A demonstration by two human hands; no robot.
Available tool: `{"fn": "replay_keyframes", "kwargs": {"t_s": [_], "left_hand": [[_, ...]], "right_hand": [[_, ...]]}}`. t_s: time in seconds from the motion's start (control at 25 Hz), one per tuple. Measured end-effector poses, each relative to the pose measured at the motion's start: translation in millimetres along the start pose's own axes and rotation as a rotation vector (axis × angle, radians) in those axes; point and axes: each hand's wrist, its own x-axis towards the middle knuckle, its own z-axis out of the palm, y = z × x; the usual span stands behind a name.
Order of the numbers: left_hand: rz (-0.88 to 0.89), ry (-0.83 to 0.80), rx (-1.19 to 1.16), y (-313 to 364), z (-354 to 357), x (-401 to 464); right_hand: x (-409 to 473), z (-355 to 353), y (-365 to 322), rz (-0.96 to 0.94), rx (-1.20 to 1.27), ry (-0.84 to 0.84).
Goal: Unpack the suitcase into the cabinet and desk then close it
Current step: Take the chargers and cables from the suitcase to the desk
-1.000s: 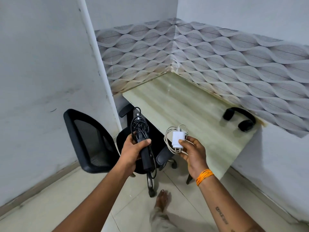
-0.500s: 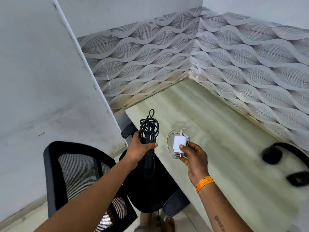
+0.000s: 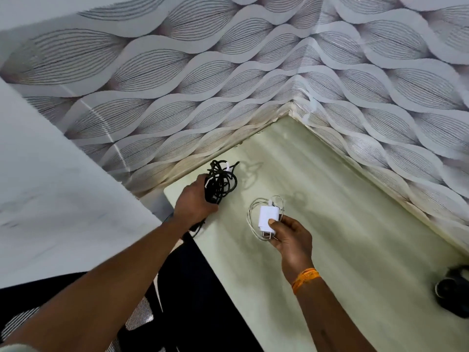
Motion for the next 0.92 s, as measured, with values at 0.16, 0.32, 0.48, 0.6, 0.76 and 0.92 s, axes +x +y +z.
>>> {"fn": "replay_keyframes", "kwargs": {"t_s": [0.16,0.32,0.48,0.6,0.76,0.92], "left_hand": [[0.144,0.009,0.319,-3,2,59],[0.207,0.035,0.381,0,5,92],[0.209,0.032,0.384,-5,8,106],[0.255,0.078,0.484,-10,6,107],[0.415,0.13,0.486,11,18,90],[0.597,0.048,0.279,21,62,94]], "right_hand": [[44,23,0,0.022,-0.003,0.044],[71,33,-3,0.014,-0.005,0.064],[90,41,-8,0.019,-0.013,0.082],[100,47,-10,0.028,-0.011,0.102],[118,50,-20,0.032,-0.021,0.102],[155,55,-43,-0.057,-0.012,0.143]]}}
